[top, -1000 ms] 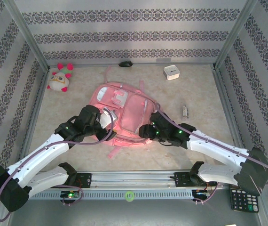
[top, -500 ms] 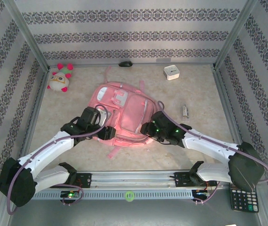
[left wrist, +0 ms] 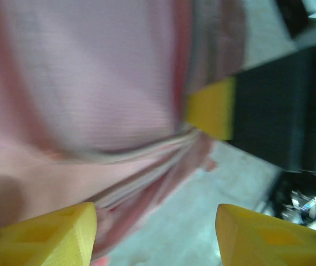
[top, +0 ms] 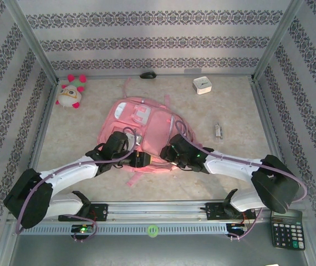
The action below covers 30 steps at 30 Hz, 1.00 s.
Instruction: Pack the student bag
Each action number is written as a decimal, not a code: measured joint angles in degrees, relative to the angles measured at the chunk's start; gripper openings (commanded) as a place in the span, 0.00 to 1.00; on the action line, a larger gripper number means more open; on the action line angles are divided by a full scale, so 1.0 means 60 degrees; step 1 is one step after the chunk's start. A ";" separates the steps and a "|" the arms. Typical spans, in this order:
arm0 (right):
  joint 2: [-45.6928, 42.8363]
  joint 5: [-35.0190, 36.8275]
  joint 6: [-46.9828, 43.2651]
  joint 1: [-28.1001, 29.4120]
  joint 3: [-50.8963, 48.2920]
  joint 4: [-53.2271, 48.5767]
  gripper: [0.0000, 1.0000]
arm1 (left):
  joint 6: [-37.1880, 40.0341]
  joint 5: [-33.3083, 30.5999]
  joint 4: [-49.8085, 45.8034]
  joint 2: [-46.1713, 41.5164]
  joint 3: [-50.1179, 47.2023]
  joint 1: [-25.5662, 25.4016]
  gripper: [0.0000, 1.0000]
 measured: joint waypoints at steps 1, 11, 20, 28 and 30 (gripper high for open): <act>0.0051 -0.0033 0.0004 -0.0018 0.0000 0.0073 0.42 | -0.0029 0.0193 0.0189 -0.0011 0.0000 -0.0084 0.58; -0.0798 -0.0331 -0.0809 -0.0364 0.0004 0.0033 0.53 | 0.2648 -0.0178 -0.1978 -0.1690 0.1421 0.0215 0.66; -0.2481 -0.0484 -0.2637 0.0350 0.0044 -0.0725 0.52 | 1.1256 -0.2208 -0.5490 -0.1880 0.2962 0.0849 0.66; -0.2240 -0.0823 -0.3228 0.1177 -0.0368 0.0080 0.50 | 1.5056 -0.3818 -0.4918 -0.0787 0.1872 0.0849 0.82; -0.1978 -0.0954 -0.3213 0.1180 -0.0375 0.0397 0.51 | 1.5449 -0.4029 -0.4605 -0.0382 0.1756 0.0849 0.83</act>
